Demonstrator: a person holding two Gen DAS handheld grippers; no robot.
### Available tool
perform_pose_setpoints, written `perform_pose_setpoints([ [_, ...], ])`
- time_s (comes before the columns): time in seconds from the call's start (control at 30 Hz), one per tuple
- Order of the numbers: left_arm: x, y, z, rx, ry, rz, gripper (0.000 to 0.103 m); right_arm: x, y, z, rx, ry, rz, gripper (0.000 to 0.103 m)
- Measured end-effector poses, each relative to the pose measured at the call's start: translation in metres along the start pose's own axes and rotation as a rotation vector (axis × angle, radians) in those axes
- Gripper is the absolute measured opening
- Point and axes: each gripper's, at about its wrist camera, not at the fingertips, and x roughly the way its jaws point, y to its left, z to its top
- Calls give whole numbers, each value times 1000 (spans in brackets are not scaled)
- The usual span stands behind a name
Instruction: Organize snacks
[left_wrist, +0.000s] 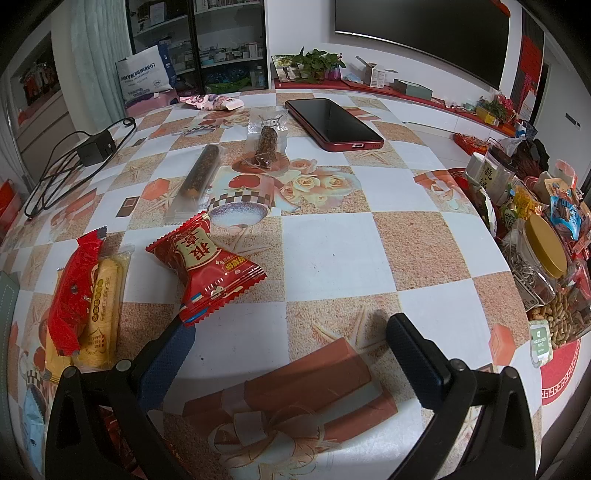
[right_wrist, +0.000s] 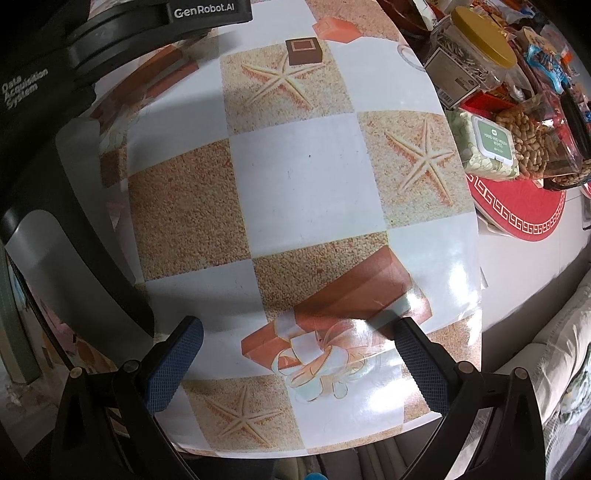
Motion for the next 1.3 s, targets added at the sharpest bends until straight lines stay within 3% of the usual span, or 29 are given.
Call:
perform_pose_setpoints([
  [1.3, 0, 0, 0, 0, 0, 0, 103, -3, 5, -3, 29, -23, -9, 103],
])
